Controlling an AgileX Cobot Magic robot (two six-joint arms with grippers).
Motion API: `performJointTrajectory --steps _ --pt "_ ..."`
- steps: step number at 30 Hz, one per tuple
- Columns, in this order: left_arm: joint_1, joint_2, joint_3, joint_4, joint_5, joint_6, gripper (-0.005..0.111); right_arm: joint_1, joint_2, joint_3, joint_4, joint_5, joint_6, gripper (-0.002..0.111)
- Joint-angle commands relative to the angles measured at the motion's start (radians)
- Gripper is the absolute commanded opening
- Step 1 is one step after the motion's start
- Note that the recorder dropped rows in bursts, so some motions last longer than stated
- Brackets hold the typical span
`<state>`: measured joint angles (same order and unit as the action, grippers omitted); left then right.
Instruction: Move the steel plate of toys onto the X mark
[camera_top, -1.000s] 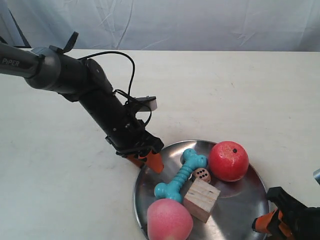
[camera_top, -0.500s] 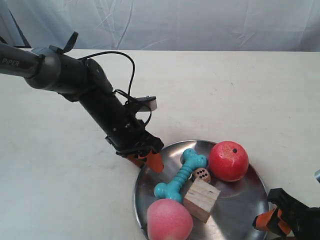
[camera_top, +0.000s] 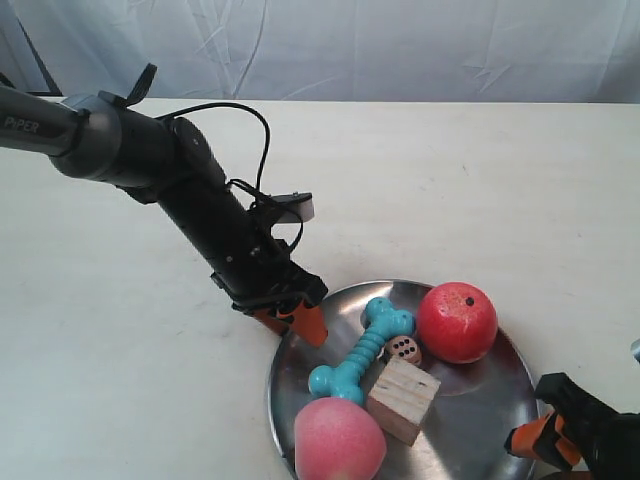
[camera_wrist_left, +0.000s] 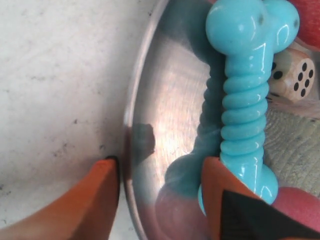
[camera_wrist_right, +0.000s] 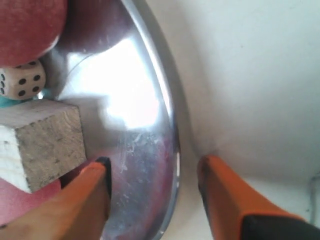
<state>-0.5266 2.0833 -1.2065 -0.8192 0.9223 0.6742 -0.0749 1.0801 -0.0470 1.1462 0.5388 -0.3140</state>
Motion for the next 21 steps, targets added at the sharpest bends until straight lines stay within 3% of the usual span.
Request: performJointTrajectory --steps 1,15,21 --pt "-0.005 0.01 0.006 0.038 -0.001 -0.004 0.05 -0.004 0.001 0.003 0.005 0.003 -0.006 0.053" --pt "-0.005 0.01 0.006 0.038 0.019 -0.006 0.05 -0.004 0.057 0.0 -0.013 0.004 -0.009 0.053" --pt "-0.005 0.01 0.006 0.038 0.019 -0.006 0.05 -0.004 0.057 0.0 0.082 0.007 -0.069 0.053"
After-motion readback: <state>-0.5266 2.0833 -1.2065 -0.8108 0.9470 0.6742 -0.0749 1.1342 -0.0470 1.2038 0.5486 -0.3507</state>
